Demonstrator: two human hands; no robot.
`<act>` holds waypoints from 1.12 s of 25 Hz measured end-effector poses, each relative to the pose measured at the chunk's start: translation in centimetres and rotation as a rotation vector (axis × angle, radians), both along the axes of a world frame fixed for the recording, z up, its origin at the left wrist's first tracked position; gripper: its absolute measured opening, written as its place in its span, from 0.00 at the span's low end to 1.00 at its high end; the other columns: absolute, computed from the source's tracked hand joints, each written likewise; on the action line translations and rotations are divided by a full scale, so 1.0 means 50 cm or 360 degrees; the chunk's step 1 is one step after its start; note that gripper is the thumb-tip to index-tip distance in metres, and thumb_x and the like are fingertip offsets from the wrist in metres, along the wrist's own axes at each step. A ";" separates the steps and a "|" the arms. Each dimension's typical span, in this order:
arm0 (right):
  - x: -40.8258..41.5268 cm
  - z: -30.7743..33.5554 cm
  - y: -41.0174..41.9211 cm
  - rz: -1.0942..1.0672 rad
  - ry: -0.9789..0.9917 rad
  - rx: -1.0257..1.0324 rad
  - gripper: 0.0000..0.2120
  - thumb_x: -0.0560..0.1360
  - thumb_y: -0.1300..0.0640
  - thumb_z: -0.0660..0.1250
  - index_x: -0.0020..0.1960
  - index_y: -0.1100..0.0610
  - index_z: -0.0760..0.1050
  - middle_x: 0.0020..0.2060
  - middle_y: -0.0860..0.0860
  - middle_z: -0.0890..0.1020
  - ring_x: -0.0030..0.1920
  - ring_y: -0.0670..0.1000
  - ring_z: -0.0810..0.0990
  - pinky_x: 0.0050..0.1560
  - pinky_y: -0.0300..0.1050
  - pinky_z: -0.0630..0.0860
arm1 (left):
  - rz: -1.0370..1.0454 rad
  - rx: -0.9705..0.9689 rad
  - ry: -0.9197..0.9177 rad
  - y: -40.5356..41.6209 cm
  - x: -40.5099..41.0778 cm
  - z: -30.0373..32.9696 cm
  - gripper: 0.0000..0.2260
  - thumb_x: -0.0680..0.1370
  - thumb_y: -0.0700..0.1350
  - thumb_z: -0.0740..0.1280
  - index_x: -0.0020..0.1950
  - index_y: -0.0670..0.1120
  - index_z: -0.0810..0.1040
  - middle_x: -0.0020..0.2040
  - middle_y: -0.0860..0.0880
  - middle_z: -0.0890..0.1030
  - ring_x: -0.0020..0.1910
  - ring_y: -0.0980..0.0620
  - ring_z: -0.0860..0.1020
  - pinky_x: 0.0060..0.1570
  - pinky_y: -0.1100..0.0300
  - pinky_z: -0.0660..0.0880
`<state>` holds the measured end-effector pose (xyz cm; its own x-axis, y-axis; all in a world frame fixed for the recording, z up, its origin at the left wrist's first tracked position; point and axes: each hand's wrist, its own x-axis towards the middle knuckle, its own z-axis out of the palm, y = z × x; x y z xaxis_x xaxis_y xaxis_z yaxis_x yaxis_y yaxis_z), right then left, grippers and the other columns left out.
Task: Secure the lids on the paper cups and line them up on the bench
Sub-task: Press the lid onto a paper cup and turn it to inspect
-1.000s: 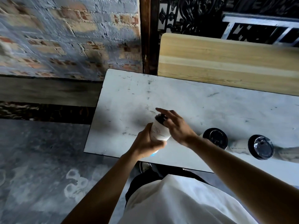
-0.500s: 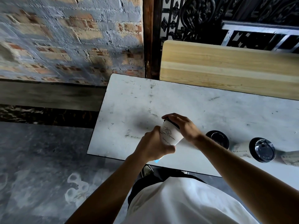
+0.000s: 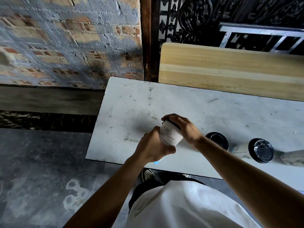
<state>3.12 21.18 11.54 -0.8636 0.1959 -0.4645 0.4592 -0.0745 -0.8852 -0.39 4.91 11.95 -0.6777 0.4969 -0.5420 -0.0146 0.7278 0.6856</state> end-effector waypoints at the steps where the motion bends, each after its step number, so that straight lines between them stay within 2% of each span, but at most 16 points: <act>1: 0.003 -0.001 -0.002 -0.0024 0.0015 -0.0056 0.14 0.83 0.55 0.59 0.54 0.56 0.83 0.50 0.51 0.85 0.50 0.51 0.81 0.50 0.44 0.75 | 0.0003 -0.0002 0.0001 -0.001 0.000 0.001 0.27 0.61 0.56 0.73 0.58 0.52 0.73 0.47 0.52 0.84 0.46 0.48 0.83 0.47 0.48 0.83; 5: 0.004 0.003 -0.006 -0.0061 0.0055 -0.0204 0.13 0.79 0.53 0.61 0.53 0.56 0.83 0.52 0.56 0.84 0.50 0.53 0.81 0.50 0.46 0.76 | 0.0012 0.0042 -0.0019 -0.005 0.001 0.006 0.26 0.62 0.54 0.74 0.57 0.53 0.73 0.46 0.52 0.84 0.44 0.47 0.83 0.45 0.50 0.83; 10: 0.002 0.010 -0.007 -0.0011 0.0072 -0.0255 0.15 0.75 0.51 0.63 0.53 0.57 0.83 0.51 0.56 0.84 0.49 0.54 0.81 0.48 0.46 0.76 | 0.0066 0.0204 -0.0260 -0.011 -0.008 0.004 0.24 0.61 0.51 0.77 0.55 0.51 0.76 0.45 0.50 0.85 0.43 0.46 0.84 0.43 0.47 0.83; 15: 0.008 0.017 0.001 0.0011 0.0119 -0.0290 0.16 0.75 0.54 0.63 0.57 0.59 0.81 0.53 0.58 0.83 0.49 0.55 0.82 0.46 0.46 0.78 | 0.0147 0.0439 -0.0513 -0.014 -0.009 0.011 0.22 0.62 0.46 0.79 0.55 0.46 0.80 0.43 0.50 0.84 0.39 0.51 0.81 0.39 0.55 0.80; 19: 0.008 0.029 0.007 0.0061 0.0103 -0.0260 0.19 0.76 0.55 0.62 0.62 0.63 0.80 0.58 0.62 0.84 0.52 0.55 0.84 0.53 0.49 0.80 | 0.0220 0.0585 -0.0647 -0.013 -0.002 0.009 0.20 0.62 0.46 0.78 0.52 0.44 0.83 0.41 0.49 0.84 0.39 0.50 0.81 0.42 0.54 0.79; 21: 0.005 0.024 0.011 -0.0039 0.0079 -0.0244 0.20 0.79 0.54 0.60 0.64 0.62 0.80 0.60 0.61 0.84 0.57 0.54 0.84 0.59 0.50 0.79 | 0.0270 0.0601 -0.0667 -0.008 0.004 0.005 0.18 0.62 0.50 0.79 0.49 0.47 0.84 0.41 0.49 0.85 0.40 0.50 0.82 0.43 0.52 0.79; 24: 0.007 0.004 0.004 -0.0407 -0.0012 -0.0297 0.22 0.84 0.46 0.53 0.63 0.53 0.82 0.63 0.57 0.84 0.64 0.57 0.82 0.67 0.55 0.76 | 0.0510 0.0542 -0.0587 0.006 0.010 -0.002 0.21 0.67 0.66 0.72 0.49 0.50 0.84 0.45 0.48 0.87 0.44 0.47 0.86 0.51 0.44 0.82; 26: 0.016 -0.007 -0.012 -0.0509 -0.0031 -0.0327 0.21 0.85 0.45 0.51 0.61 0.48 0.82 0.63 0.58 0.83 0.59 0.58 0.83 0.60 0.55 0.79 | 0.0775 0.0533 -0.0652 0.015 0.009 0.001 0.24 0.76 0.68 0.64 0.56 0.50 0.83 0.50 0.47 0.88 0.51 0.46 0.87 0.57 0.45 0.81; 28: 0.028 -0.012 -0.032 -0.0543 -0.0035 -0.0457 0.19 0.85 0.47 0.52 0.57 0.44 0.83 0.56 0.59 0.84 0.50 0.59 0.84 0.52 0.53 0.81 | 0.0965 0.0499 -0.0710 0.021 0.009 0.012 0.22 0.83 0.63 0.57 0.60 0.50 0.82 0.51 0.46 0.87 0.52 0.46 0.86 0.56 0.50 0.81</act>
<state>4.51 19.59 10.93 -0.7611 0.3285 -0.5593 0.3843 -0.4664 -0.7968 0.05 5.96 12.53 -0.6310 0.2862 -0.7211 -0.6643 0.2808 0.6927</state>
